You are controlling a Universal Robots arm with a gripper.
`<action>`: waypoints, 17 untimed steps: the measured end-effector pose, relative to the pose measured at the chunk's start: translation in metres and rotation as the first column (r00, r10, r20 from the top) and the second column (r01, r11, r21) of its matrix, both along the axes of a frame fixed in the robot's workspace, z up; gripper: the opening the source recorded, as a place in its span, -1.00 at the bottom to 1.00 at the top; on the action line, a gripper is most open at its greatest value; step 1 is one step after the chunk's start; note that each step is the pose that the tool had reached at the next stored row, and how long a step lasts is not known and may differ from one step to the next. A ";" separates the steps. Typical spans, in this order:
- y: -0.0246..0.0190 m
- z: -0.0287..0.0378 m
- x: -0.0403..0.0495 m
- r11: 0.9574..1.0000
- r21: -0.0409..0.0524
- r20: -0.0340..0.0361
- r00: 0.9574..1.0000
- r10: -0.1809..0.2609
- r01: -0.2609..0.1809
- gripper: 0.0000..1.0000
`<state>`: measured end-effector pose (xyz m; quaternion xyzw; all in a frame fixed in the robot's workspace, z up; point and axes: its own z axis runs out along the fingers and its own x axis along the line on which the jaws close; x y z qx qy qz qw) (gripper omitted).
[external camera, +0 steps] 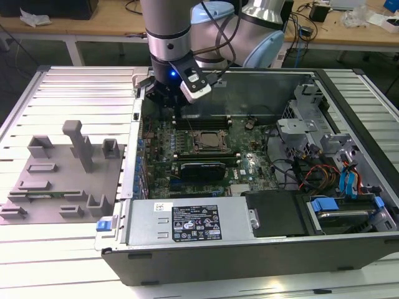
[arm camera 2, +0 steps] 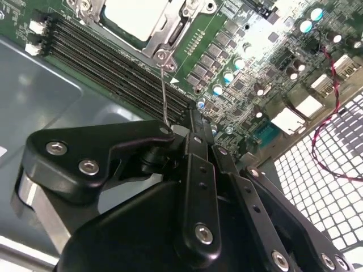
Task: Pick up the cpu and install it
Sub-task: 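Install the first cpu locking lever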
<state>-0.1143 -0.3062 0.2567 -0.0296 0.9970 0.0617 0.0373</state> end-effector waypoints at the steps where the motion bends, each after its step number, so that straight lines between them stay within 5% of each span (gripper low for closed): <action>1: 0.0000 -0.0001 0.0011 1.000 0.000 0.000 1.000 -0.001 0.001 -0.79; 17: -0.0030 -0.0016 0.0243 0.999 0.000 -0.001 0.999 -0.043 0.043 -0.79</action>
